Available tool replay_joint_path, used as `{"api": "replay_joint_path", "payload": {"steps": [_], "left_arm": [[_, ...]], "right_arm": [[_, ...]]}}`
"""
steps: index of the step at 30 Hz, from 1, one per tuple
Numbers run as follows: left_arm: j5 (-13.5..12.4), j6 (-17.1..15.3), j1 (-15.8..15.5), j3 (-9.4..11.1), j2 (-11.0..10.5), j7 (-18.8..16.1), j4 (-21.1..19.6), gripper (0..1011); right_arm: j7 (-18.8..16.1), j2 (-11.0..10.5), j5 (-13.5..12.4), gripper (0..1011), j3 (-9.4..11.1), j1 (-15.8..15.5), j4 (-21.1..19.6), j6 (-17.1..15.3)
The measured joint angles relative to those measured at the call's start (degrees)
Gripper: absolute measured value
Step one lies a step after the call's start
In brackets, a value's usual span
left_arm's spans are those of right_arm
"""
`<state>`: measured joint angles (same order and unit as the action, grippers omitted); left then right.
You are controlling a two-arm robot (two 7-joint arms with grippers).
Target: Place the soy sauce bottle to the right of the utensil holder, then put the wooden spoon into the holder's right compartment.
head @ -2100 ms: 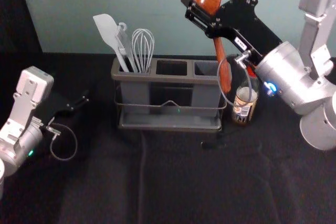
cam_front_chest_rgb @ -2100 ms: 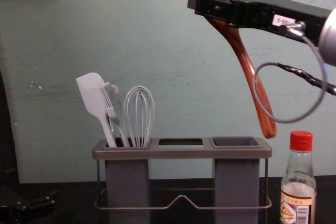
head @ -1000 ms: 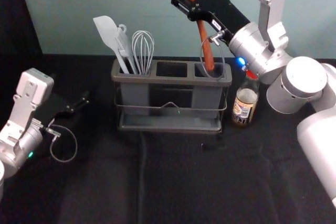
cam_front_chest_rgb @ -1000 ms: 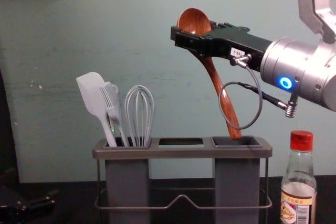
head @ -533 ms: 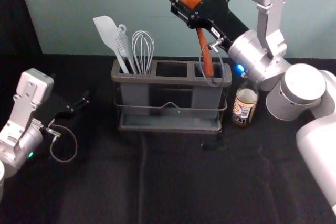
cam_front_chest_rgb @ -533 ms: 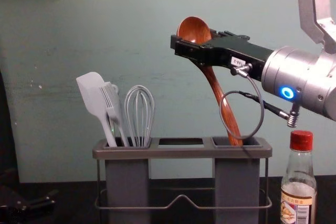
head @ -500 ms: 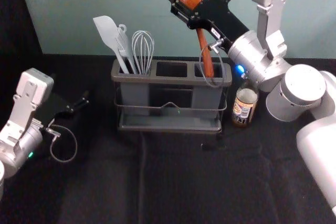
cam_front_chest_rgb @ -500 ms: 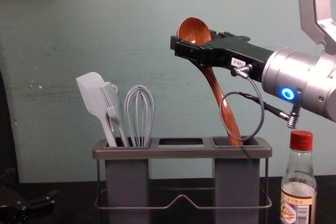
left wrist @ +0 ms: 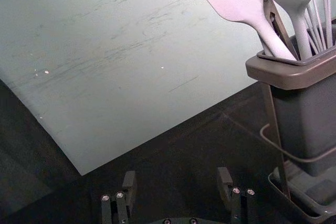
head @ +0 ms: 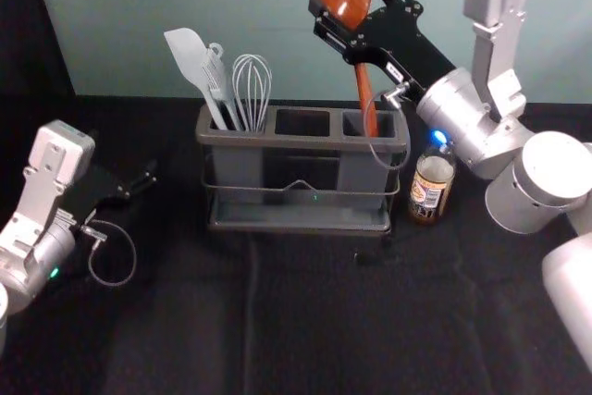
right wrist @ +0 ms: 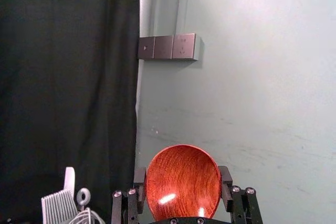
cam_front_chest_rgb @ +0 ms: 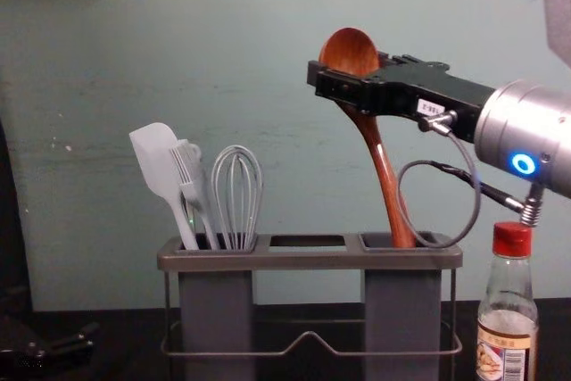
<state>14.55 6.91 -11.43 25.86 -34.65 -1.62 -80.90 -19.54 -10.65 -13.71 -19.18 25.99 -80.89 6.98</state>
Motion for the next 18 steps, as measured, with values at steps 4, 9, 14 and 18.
{"api": "replay_joint_path", "payload": {"steps": [4,9,14,18], "left_arm": [[0.00,0.00,0.00,0.00,0.00,0.00,0.00,1005],[0.00,0.00,0.00,0.00,0.00,0.00,0.00,1005],[0.00,0.00,-0.01,0.00,0.00,0.00,0.00,1005],[0.00,0.00,0.00,0.00,0.00,0.00,0.00,1005]], "right_arm": [[0.19,-0.84,-0.03,837,0.25,-1.17,-2.27,-1.28],[0.48,-2.05,-0.18,837,0.50,-3.06,-5.48,-3.24],[0.72,-3.07,-0.67,837,0.86,-4.66,-7.53,-5.00],[0.90,-3.46,-1.05,836,1.11,-5.45,-8.27,-5.76]]}}
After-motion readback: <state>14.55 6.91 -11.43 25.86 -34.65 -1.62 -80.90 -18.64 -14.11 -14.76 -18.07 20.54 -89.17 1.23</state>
